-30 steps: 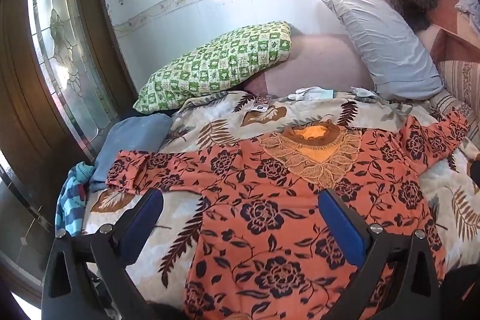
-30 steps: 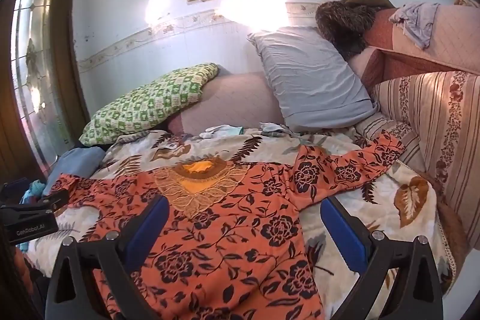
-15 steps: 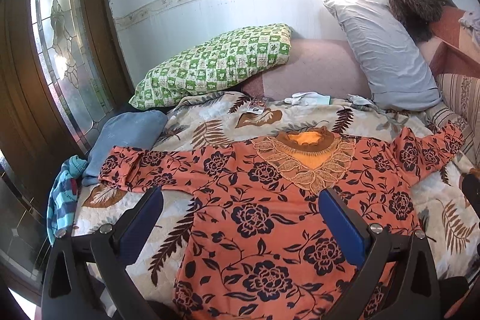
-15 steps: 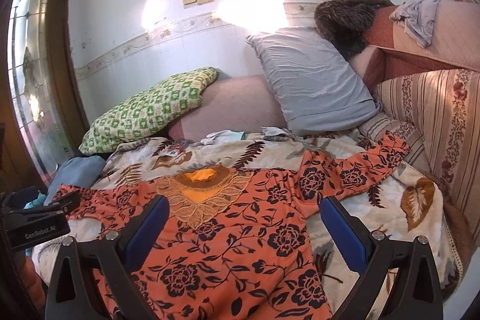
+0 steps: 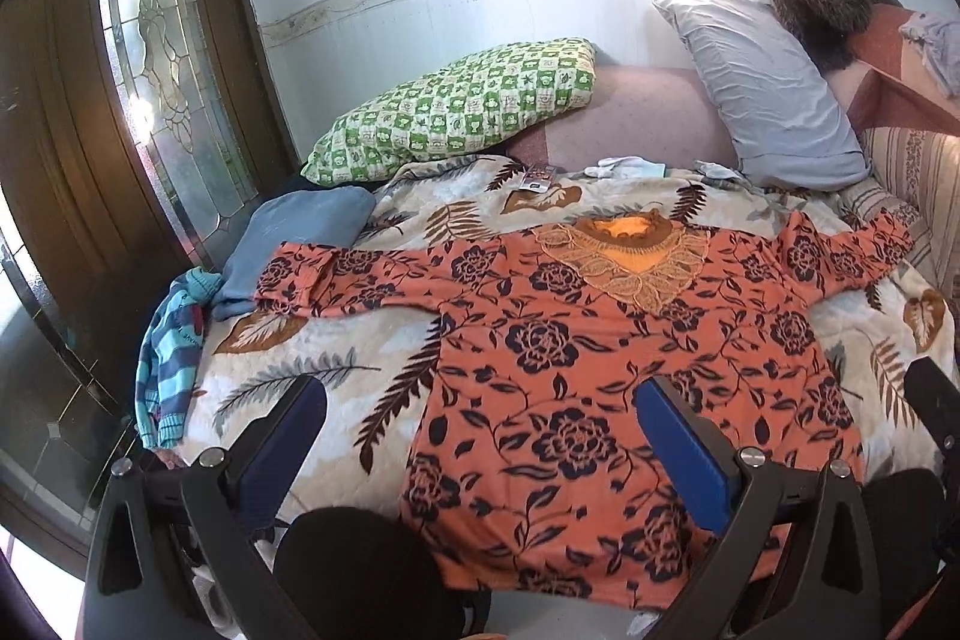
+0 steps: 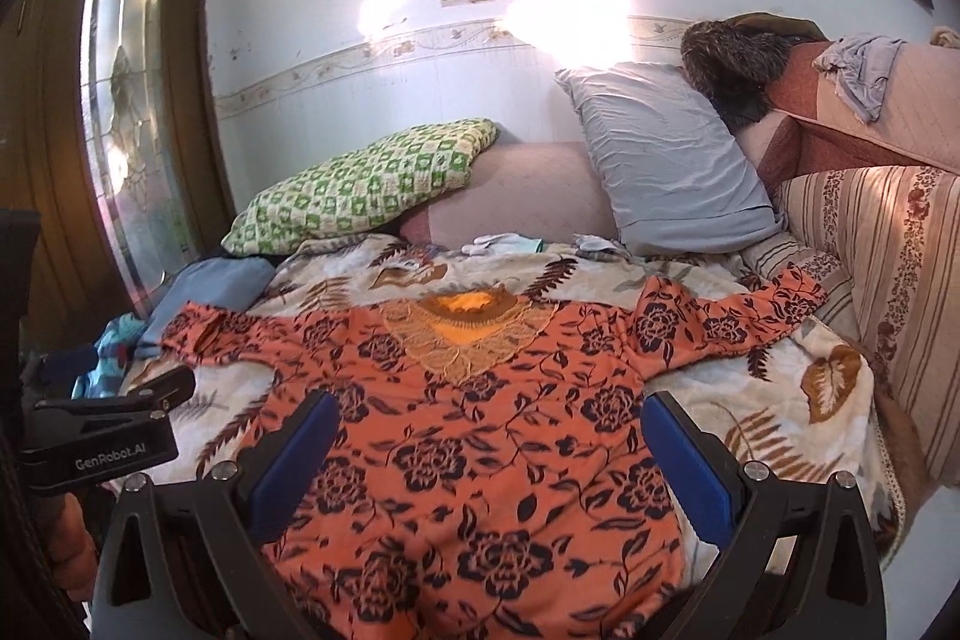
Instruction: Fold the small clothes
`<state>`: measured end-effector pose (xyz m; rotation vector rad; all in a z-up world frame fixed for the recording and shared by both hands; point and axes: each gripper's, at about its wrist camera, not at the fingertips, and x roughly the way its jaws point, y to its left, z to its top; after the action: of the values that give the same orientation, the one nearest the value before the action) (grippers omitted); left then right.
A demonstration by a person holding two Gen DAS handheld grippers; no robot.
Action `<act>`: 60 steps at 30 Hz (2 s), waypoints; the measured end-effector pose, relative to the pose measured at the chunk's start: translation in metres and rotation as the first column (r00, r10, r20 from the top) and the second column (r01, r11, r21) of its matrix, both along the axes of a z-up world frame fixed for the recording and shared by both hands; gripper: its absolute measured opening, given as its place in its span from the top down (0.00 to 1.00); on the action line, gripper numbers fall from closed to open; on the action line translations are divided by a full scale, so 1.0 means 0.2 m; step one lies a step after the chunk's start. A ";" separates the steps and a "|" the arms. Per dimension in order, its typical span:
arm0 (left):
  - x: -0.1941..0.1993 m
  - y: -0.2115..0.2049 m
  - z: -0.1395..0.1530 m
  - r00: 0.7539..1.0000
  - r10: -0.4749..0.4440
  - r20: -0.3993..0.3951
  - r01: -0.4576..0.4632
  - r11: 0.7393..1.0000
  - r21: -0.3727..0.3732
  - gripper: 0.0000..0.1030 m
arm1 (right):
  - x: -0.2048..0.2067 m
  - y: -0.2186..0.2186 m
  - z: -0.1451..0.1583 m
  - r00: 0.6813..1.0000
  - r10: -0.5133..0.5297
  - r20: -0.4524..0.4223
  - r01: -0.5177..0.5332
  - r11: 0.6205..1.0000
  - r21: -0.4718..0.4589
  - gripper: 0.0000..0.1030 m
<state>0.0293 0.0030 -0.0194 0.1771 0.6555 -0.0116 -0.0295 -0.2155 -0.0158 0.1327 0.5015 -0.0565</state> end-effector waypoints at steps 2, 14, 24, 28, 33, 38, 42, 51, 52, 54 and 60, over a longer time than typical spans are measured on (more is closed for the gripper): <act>-0.06 0.01 0.00 1.000 -0.008 0.004 0.008 1.000 0.003 0.00 | -0.06 0.02 -0.01 1.000 0.006 -0.006 -0.006 1.000 -0.004 0.01; -0.24 0.04 0.08 0.999 -0.010 0.047 0.010 1.000 0.000 0.00 | -0.24 0.04 0.06 1.000 0.013 0.019 -0.013 1.000 -0.019 0.01; -0.29 0.04 0.10 0.998 -0.016 0.061 0.016 1.000 0.003 0.00 | -0.28 0.03 0.10 0.999 0.012 0.036 -0.011 1.000 -0.023 0.01; -0.29 0.03 0.10 0.998 -0.015 0.055 0.015 1.000 0.002 0.00 | -0.28 0.03 0.10 0.999 0.012 0.034 -0.011 1.000 -0.024 0.01; -0.27 0.03 0.10 0.999 -0.015 0.047 0.015 1.000 0.002 0.00 | -0.26 0.03 0.09 1.000 0.013 0.027 -0.013 1.000 -0.025 0.01; -0.24 0.04 0.09 0.999 -0.018 0.036 0.018 1.000 0.004 0.00 | -0.24 0.02 0.08 1.000 0.012 0.019 -0.012 1.000 -0.014 0.01; -0.22 0.03 0.08 0.999 -0.021 0.028 0.021 1.000 0.009 0.00 | -0.22 0.01 0.06 1.000 0.009 0.011 -0.009 1.000 -0.006 0.01; -0.20 0.02 0.06 1.000 -0.017 0.018 0.017 1.000 0.014 0.00 | -0.21 0.01 0.05 1.000 0.008 0.006 -0.008 1.000 0.000 0.01; -0.19 0.02 0.06 1.000 -0.016 0.017 0.016 1.000 0.015 0.00 | -0.20 0.01 0.04 1.000 0.008 0.006 -0.008 1.000 0.001 0.01; -0.19 0.02 0.05 1.000 -0.018 0.016 0.018 1.000 0.015 0.00 | -0.20 0.01 0.04 1.000 0.007 0.004 -0.007 1.000 0.000 0.01; -0.16 0.01 0.02 1.000 -0.017 0.004 0.017 1.000 0.021 0.00 | -0.17 -0.01 0.00 1.000 -0.003 -0.006 0.003 1.000 0.013 0.01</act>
<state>-0.0029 0.0060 -0.0148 0.2032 0.6498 -0.0208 -0.0637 -0.2172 -0.0154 0.1460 0.5078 -0.0565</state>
